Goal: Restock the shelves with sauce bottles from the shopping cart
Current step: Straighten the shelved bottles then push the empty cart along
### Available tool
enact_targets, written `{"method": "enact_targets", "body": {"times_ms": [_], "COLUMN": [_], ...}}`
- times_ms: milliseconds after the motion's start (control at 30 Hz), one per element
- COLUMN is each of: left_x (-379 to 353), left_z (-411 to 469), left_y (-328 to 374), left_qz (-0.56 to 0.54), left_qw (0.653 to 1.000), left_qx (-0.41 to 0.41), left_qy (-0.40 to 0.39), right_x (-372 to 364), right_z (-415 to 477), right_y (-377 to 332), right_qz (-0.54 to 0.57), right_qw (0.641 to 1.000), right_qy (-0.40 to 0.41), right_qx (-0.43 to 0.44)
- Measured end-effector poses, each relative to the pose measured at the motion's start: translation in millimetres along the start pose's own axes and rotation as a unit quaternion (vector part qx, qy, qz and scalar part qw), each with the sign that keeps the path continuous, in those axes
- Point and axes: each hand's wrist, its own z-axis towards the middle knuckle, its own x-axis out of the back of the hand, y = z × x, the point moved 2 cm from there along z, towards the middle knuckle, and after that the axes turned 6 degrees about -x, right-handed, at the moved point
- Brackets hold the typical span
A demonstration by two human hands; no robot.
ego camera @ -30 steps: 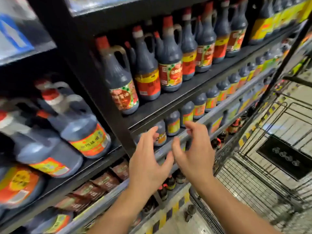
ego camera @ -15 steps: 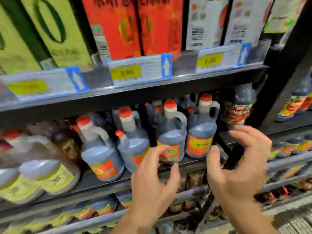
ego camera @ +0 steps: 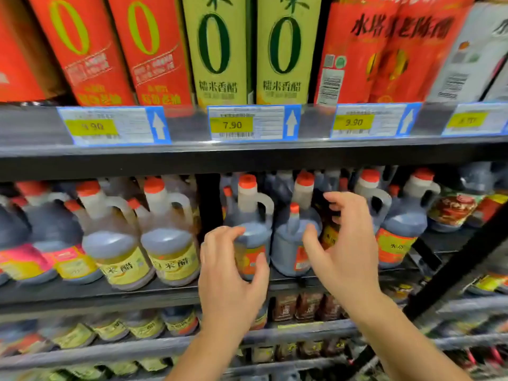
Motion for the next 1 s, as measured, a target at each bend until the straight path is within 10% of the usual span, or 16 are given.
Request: {"method": "enact_targets", "body": {"times_ms": [400, 1000], "left_x": [-12, -20], "left_z": [11, -3], "left_y": [-30, -21], "left_qz": [0.011, 0.056], "left_qw": [0.995, 0.993], "left_qx": [0.069, 0.105], "left_qy": [-0.072, -0.022], "right_x": [-14, -18], "right_z": [30, 35], "right_y": [17, 22], "right_qz": [-0.140, -0.141], "right_qw": [0.957, 0.956], "right_qy": [-0.249, -0.257], "right_qx": [-0.052, -0.020]}}
